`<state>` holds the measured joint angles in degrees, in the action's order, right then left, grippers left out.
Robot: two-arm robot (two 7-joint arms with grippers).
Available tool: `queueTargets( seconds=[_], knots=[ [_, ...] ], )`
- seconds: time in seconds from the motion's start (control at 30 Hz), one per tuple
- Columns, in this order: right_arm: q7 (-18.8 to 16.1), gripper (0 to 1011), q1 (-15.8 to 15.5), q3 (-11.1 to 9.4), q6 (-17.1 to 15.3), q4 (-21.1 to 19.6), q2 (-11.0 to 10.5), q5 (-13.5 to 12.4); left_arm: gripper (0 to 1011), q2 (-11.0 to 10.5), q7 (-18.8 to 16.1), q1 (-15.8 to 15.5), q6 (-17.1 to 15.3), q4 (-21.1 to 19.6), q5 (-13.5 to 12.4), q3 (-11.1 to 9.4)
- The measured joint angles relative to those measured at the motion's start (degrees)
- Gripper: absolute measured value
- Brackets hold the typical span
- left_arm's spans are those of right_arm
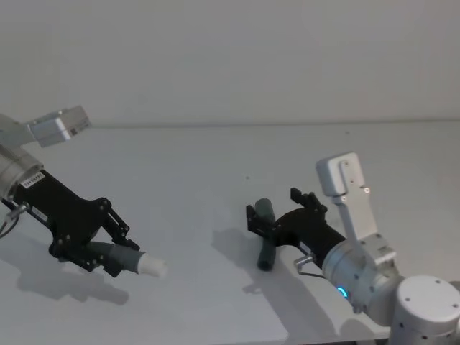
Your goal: Use both hands to pick up one end of the pipe from the table, align the ends, and insert them.
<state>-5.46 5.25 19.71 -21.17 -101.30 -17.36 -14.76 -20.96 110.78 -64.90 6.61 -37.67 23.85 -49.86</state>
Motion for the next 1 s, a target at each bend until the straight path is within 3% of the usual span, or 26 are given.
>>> queueTargets(
  seconds=[0.5,1.0],
  knots=[
    [1.43,1004,4.04,2.33,-5.48,3.97,2.75,2.39,353,0.39,1.61,-0.75,0.56,1.35,0.13,-0.33],
    [3.62,1003,6.67,2.84,-9.31,8.71,3.93,5.16,353,0.48,2.01,-0.92,0.68,1.71,0.16,-0.43]
  ],
)
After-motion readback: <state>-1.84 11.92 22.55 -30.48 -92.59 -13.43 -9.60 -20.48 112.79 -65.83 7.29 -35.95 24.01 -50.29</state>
